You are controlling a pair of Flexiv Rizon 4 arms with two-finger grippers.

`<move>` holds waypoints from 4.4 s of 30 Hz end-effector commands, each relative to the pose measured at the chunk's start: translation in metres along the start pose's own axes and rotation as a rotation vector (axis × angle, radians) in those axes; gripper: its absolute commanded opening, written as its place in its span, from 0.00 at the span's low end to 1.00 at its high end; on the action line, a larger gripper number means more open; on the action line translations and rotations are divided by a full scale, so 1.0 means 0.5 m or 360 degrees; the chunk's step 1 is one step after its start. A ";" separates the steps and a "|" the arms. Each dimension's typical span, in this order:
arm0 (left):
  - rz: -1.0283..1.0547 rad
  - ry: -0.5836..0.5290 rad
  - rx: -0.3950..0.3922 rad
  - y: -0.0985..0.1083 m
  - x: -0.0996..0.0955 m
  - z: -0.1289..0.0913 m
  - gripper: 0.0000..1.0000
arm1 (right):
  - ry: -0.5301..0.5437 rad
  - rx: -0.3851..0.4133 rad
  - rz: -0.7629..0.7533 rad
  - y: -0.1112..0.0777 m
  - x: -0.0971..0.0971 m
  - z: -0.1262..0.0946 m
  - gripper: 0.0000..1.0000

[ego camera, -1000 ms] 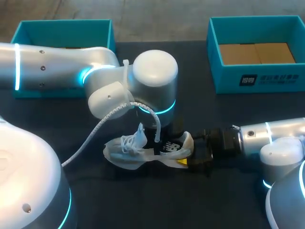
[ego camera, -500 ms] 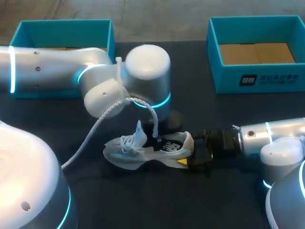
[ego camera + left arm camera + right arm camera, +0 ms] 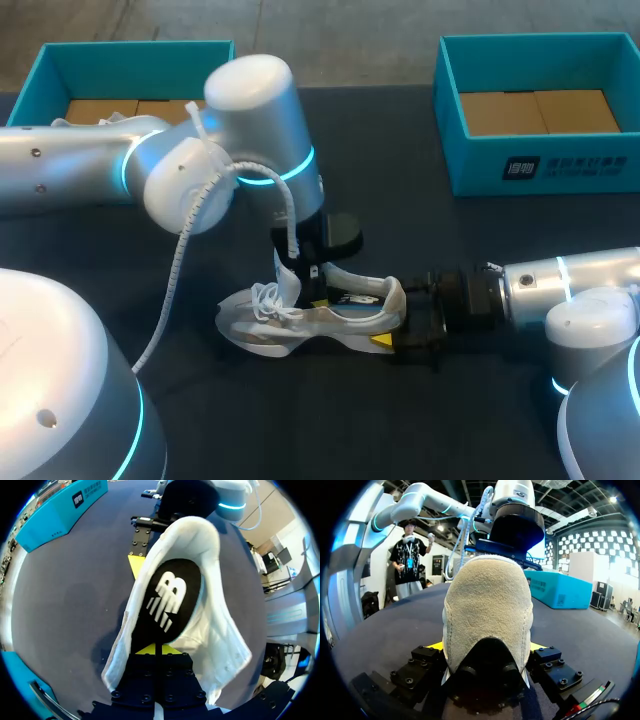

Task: Take the shoe out of the shoebox, open the shoe tongue, remove and reinsert the insole, then place the shoe into the shoebox

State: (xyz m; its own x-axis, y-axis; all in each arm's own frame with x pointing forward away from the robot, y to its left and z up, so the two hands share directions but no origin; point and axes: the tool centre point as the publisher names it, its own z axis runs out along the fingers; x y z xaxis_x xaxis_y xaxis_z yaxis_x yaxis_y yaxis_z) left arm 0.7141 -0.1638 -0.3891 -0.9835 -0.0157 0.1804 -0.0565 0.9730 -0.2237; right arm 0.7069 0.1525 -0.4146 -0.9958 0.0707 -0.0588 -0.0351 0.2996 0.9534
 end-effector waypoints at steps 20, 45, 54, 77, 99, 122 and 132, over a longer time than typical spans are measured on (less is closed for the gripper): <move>0.0145 0.0100 0.0320 0.029 0.046 -0.074 0.00 | 0.0003 0.0012 0.0000 0.002 0.008 0.004 0.00; -0.0011 -0.0068 0.0434 -0.012 0.058 -0.092 0.00 | 0.0003 0.0012 0.0000 0.002 0.008 0.004 0.00; -0.0037 -0.0136 0.0420 -0.035 0.060 -0.093 0.39 | 0.0003 0.0012 0.0000 0.002 0.008 0.004 0.00; 0.0109 -0.0426 0.0430 -0.064 0.123 -0.129 0.70 | 0.0003 0.0012 0.0000 0.002 0.008 0.004 0.00; 0.0011 -0.0805 0.0340 -0.130 0.090 -0.079 0.55 | 0.0003 0.0012 0.0000 0.002 0.008 0.004 0.00; -0.0049 -0.0809 0.0332 -0.122 0.069 -0.078 0.00 | 0.0003 0.0012 0.0000 0.002 0.008 0.004 0.00; -0.0065 -0.0824 0.0409 -0.127 0.080 -0.105 0.00 | 0.0003 0.0012 0.0000 0.002 0.008 0.004 0.00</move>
State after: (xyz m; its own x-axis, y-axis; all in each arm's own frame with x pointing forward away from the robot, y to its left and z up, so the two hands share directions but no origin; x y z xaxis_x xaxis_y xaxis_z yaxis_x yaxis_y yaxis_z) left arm 0.6906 -0.2204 -0.3217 -0.9347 -0.2205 -0.2789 -0.0722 0.8858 -0.4583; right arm 0.7049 0.1533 -0.4149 -0.9959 0.0693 -0.0587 -0.0353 0.3005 0.9531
